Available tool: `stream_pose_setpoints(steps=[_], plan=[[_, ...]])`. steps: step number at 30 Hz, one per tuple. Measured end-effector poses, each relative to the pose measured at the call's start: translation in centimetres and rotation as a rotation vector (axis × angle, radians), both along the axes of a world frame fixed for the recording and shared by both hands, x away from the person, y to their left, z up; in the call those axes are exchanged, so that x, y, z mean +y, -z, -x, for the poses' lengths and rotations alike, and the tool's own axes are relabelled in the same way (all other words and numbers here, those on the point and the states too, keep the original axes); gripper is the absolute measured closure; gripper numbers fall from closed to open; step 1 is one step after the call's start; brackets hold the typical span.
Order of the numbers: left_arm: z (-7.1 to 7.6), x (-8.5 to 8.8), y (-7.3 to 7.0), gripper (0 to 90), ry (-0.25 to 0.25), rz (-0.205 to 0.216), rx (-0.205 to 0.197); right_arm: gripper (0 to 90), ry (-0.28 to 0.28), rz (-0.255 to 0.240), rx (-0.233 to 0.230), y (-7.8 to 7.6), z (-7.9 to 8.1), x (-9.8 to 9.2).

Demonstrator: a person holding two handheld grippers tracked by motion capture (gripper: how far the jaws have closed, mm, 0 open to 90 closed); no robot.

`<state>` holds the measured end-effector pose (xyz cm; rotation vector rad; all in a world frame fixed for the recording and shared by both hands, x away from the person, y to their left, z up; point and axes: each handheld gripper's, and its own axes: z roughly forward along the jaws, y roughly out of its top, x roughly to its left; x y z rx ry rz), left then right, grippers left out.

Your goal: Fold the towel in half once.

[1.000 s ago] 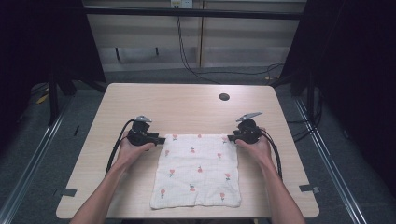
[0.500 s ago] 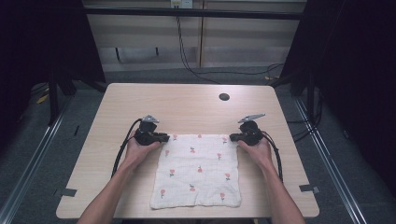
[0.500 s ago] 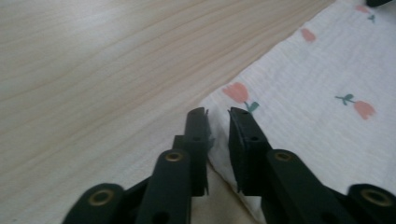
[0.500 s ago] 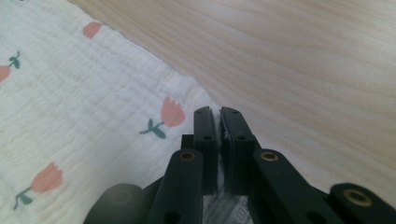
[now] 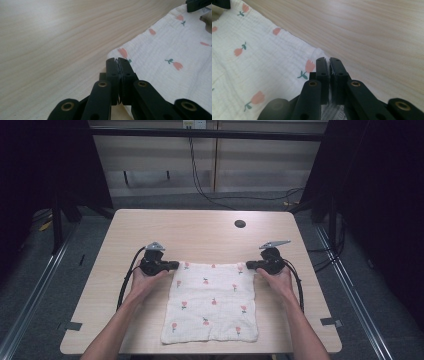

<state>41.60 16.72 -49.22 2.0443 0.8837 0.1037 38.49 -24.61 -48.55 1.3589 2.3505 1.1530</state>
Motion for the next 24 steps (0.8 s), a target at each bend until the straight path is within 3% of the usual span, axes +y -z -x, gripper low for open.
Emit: stream_pose_setpoints(steps=[10, 14, 18, 21, 24], plan=[[1.0, 0.9, -2.3, 88.2, 0.031, 0.075, -0.03, 86.1, -0.017, -0.038, -0.043, -2.0, 0.8, -0.1], [1.7, 1.1, -2.8, 88.3, 0.045, 0.065, -0.051, 86.1, -0.026, -0.066, -0.062, -2.6, 1.5, -0.3], [2.4, 1.2, -3.5, 88.3, 0.056, 0.091, -0.072, 86.1, -0.035, -0.088, -0.076, -2.9, 2.2, -0.3], [3.0, 1.2, -4.0, 88.3, 0.059, 0.085, -0.097, 86.1, -0.031, -0.113, -0.101, -3.5, 2.7, -0.4], [3.4, 1.4, -4.7, 88.3, 0.054, 0.111, -0.107, 86.2, -0.03, -0.135, -0.122, -4.2, 3.2, -0.4]])
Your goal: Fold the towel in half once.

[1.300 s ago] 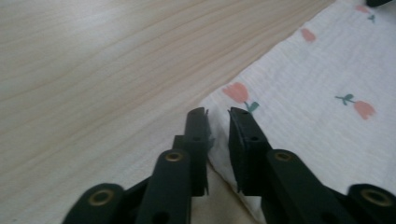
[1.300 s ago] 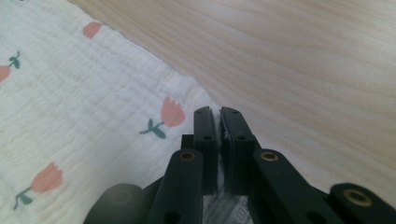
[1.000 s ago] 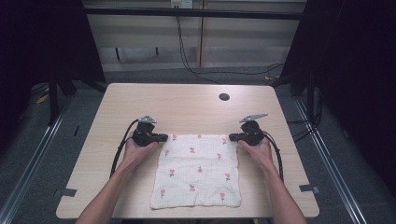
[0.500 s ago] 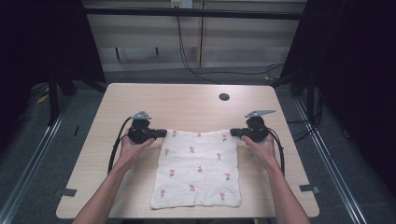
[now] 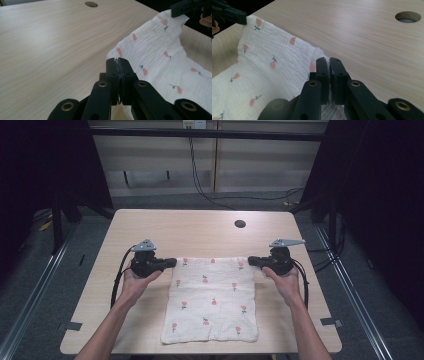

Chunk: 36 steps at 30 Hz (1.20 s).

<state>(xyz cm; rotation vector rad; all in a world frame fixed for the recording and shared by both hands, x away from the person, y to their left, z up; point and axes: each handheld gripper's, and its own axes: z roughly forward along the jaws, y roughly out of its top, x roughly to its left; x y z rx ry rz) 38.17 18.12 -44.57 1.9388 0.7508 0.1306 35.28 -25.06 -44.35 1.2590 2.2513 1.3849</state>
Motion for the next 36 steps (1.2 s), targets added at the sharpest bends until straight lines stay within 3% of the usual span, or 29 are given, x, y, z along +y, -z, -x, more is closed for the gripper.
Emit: stream_pose_setpoints(steps=[5, 13, 18, 32, 36], plan=[[0.9, 0.3, -0.6, 88.3, 0.023, -0.014, -0.022, 86.2, -0.014, -0.006, -0.016, -0.3, 1.0, 0.0], [2.0, 1.0, -0.6, 88.3, 0.03, 0.002, -0.026, 86.2, -0.035, -0.002, -0.031, -1.0, 2.7, 0.1], [3.0, 1.3, -0.9, 88.2, 0.032, 0.04, -0.034, 86.2, -0.028, -0.018, -0.063, -1.3, 3.9, -0.3], [5.1, 1.1, -2.0, 88.3, 0.089, -0.009, -0.078, 86.2, -0.059, -0.01, -0.08, -1.7, 6.8, -0.2], [5.4, 1.4, -2.1, 88.2, 0.088, 0.01, -0.074, 86.2, -0.071, -0.007, -0.089, -2.2, 7.6, -0.2]])
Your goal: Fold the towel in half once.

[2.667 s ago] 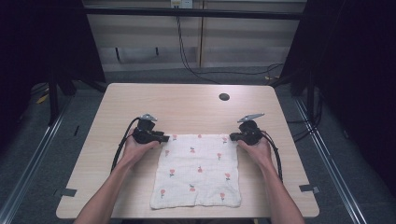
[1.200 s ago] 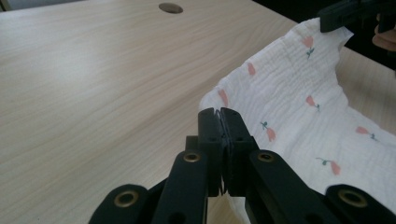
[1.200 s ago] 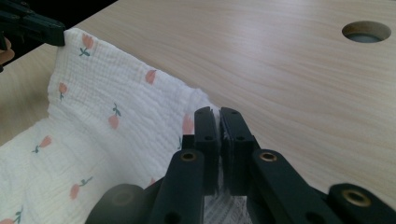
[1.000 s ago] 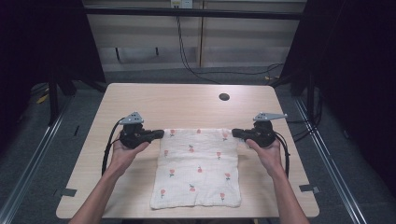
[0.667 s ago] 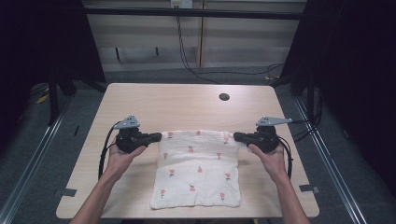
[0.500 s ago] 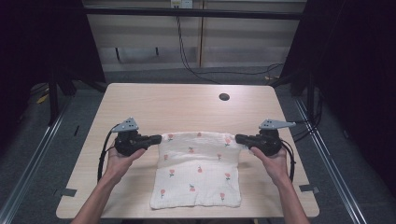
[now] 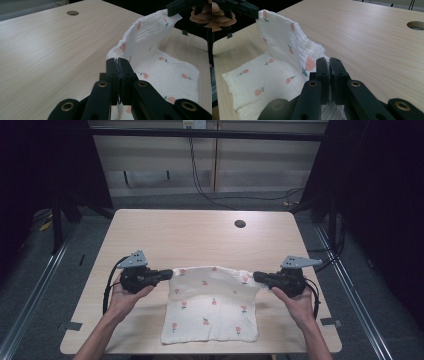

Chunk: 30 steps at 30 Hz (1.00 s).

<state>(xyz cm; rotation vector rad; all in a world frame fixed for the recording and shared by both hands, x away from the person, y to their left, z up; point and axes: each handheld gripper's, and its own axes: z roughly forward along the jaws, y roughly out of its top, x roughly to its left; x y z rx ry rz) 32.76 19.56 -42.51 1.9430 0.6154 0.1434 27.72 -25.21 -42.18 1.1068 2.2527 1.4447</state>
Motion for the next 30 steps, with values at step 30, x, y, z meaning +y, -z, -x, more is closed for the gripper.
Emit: stream_pose_setpoints(steps=[30], plan=[[3.5, 0.6, 0.8, 88.3, 0.066, -0.105, 0.049, 86.2, -0.04, 0.02, 0.038, 0.8, 3.8, -0.2]])
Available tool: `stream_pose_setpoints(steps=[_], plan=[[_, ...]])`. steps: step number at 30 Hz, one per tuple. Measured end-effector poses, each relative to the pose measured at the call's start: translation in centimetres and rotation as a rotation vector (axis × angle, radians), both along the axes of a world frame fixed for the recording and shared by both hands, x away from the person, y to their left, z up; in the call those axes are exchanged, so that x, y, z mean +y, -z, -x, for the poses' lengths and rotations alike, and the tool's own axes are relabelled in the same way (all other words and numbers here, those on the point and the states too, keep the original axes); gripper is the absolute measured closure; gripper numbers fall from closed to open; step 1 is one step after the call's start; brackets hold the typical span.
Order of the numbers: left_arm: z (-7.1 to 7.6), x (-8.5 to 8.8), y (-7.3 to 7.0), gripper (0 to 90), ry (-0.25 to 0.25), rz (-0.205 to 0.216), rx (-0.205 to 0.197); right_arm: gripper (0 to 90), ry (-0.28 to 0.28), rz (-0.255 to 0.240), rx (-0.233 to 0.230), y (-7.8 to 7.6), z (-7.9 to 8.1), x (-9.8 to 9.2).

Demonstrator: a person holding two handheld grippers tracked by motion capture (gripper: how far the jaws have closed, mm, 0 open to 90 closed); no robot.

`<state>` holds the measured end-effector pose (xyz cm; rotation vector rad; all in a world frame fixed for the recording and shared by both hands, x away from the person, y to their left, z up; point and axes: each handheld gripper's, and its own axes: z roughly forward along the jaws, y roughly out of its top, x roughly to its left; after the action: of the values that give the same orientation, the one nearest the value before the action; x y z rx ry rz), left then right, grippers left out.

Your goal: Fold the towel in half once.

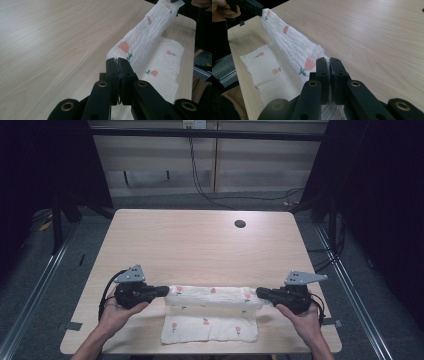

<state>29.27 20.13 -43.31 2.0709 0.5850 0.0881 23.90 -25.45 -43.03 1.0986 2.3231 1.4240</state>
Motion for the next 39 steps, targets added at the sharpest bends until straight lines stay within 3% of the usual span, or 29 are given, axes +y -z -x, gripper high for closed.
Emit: stream_pose_setpoints(steps=[5, 10, 13, 18, 24, 30, 32, 35, 39], plan=[[0.7, 0.1, 0.5, 88.3, 0.013, 0.003, 0.026, 86.2, -0.006, 0.011, 0.016, 0.5, 0.4, 0.1], [1.5, -0.4, 0.3, 88.2, 0.049, -0.039, 0.022, 86.1, -0.022, 0.036, 0.018, 0.1, 1.2, 0.2], [1.5, -0.6, 1.1, 88.2, 0.05, -0.039, 0.039, 86.1, -0.019, 0.042, 0.024, 0.6, 1.5, 0.3], [2.0, -0.7, 2.6, 88.0, 0.08, -0.099, 0.048, 85.6, -0.041, 0.073, 0.07, 2.0, 2.1, 0.5], [2.3, -0.1, 3.7, 87.8, 0.084, -0.091, 0.082, 84.3, -0.064, 0.096, 0.115, 3.5, 3.0, 0.8], [2.8, -0.3, 4.3, 87.3, 0.114, -0.113, 0.097, 82.3, -0.073, 0.106, 0.137, 3.9, 3.7, 1.0], [3.1, -0.5, 4.6, 87.0, 0.117, -0.104, 0.108, 82.2, -0.072, 0.108, 0.144, 4.1, 4.1, 1.1], [3.4, -0.5, 4.6, 85.8, 0.134, -0.14, 0.114, 81.4, -0.087, 0.118, 0.165, 4.6, 4.3, 1.2], [3.7, -0.3, 4.4, 86.0, 0.145, -0.127, 0.122, 81.3, -0.11, 0.138, 0.173, 4.8, 4.4, 1.7]])
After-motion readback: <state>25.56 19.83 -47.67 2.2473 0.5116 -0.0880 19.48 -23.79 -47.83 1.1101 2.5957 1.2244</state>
